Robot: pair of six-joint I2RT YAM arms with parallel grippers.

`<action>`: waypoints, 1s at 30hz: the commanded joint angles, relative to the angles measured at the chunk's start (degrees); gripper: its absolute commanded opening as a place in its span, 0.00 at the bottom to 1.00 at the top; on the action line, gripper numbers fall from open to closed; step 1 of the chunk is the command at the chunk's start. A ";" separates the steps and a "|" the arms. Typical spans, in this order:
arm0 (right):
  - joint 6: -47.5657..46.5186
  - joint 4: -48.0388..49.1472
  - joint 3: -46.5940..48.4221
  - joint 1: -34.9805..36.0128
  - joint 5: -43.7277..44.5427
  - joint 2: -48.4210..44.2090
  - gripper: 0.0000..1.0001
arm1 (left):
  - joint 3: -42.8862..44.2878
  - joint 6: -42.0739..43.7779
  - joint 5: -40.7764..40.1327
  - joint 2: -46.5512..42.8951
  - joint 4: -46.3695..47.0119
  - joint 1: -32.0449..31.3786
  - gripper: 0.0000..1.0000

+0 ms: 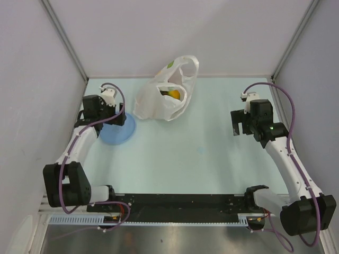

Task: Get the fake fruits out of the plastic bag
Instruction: Move the plate to the center of the board.

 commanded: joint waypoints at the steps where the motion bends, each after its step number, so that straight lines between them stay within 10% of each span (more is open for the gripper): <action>1: -2.25 -0.40 2.07 0.52 -1.54 0.70 1.00 | 0.70 9.26 4.01 2.66 -4.05 -0.10 0.95; 14: -6.83 0.74 2.07 2.72 -16.49 4.58 1.00 | -4.56 31.32 -4.03 -1.81 -13.64 -13.87 0.82; 30: -6.40 0.66 -0.65 -0.09 -18.51 0.54 0.99 | -3.07 30.54 -11.89 11.80 -9.42 -16.18 0.41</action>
